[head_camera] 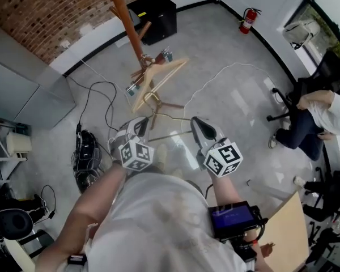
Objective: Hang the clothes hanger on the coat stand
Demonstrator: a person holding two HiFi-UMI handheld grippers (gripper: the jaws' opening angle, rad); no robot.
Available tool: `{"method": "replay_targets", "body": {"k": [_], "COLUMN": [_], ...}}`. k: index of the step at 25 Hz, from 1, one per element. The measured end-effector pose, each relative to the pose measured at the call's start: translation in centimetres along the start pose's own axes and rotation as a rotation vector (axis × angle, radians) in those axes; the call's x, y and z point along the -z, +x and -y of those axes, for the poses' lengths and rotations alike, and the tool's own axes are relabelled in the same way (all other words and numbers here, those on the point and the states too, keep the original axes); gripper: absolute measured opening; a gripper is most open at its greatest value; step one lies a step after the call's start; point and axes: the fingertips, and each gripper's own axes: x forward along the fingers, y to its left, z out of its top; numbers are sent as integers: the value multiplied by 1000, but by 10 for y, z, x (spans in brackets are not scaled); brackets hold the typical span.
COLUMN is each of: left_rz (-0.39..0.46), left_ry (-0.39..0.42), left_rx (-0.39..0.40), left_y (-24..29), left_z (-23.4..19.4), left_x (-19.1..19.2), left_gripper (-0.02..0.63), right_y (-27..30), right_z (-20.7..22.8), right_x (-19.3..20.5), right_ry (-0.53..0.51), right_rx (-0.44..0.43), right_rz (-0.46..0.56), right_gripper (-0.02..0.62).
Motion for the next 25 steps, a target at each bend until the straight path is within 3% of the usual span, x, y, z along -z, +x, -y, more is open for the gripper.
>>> {"method": "replay_targets", "body": {"k": [16,25], "left_rz": [10,-12], "left_ry": [4,26], "left_rx": [-37,-11], "left_y": [97,141], "left_z": [-99,-111], "left_x": [-14,-8], "left_gripper": [15,15], "right_y": [72,82], "right_z": [20,34], "right_x": [-26,-31], "right_ry": [-47,-48], "right_rx": [31,113], "right_rz": [-27,-31], "right_gripper": [14,14]}}
